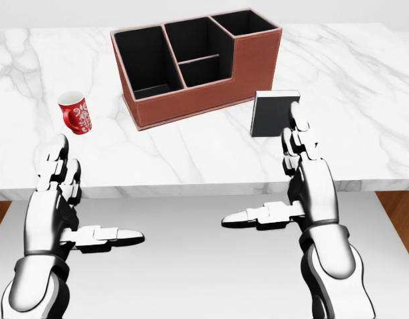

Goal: Pick up the book and place it in the left compartment of the caddy.

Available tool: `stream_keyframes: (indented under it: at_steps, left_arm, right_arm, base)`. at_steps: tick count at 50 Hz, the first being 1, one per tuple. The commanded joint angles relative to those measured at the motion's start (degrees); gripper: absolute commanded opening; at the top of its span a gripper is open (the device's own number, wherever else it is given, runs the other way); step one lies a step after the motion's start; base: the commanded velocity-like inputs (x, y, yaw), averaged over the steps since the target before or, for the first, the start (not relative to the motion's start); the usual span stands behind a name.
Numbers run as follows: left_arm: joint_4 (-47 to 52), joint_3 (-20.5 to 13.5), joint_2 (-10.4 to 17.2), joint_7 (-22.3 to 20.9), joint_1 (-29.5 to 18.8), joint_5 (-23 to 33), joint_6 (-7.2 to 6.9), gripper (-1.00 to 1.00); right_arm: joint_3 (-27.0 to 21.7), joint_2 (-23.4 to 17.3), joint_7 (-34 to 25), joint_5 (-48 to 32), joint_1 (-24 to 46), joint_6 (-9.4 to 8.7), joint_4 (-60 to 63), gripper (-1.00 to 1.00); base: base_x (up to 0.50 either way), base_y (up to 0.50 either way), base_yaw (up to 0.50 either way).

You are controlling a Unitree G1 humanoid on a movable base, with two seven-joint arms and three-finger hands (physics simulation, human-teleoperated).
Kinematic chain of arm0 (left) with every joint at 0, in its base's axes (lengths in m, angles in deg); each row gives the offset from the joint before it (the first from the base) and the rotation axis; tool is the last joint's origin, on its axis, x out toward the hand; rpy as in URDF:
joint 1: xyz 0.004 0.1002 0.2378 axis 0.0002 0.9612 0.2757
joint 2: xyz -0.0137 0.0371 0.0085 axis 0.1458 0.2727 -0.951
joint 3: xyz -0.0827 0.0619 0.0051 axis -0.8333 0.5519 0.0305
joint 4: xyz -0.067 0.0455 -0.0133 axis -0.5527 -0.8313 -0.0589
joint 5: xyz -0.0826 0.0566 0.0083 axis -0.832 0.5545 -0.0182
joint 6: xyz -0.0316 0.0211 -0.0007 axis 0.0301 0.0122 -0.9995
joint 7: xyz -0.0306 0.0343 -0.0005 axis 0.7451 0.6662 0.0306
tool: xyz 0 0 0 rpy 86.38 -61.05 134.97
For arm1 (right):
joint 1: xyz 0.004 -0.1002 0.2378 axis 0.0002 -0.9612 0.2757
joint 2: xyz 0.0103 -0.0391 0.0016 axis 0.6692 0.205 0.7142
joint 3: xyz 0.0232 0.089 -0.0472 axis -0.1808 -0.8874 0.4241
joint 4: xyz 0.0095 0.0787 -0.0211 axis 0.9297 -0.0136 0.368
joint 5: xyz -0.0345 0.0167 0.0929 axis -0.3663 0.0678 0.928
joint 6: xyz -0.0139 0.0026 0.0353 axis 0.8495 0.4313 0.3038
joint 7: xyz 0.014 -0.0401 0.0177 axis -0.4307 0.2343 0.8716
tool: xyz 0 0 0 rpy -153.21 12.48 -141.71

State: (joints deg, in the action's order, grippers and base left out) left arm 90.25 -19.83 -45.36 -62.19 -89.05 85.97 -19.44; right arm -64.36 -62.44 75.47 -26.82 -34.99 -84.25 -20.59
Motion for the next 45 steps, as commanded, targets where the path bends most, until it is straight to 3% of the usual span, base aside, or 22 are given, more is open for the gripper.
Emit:
stream_keyframes:
  at_steps: [1, 15, 45]
  left_arm:
    - [6.03, -1.89, 1.45, 0.8, -1.34, -0.83, -0.09, 1.0]
    - [16.3, -4.99, 3.18, 1.21, -2.47, -2.52, -0.09, 1.0]
    - [14.98, -4.76, 3.26, 1.6, -3.22, -2.75, -0.09, 1.0]
  right_arm:
    - [-1.03, -0.92, 0.77, 0.15, 2.47, 0.0, 4.15, 1.0]
    - [-2.83, -2.67, 0.7, 0.43, 3.79, 0.0, 10.24, 1.0]
    - [-4.05, -3.28, 0.42, 2.9, 3.53, 0.0, 12.06, 1.0]
  base:
    - [0.0, 0.0, 0.0]
    - [0.0, 0.0, 0.0]
    - [0.0, 0.0, 0.0]
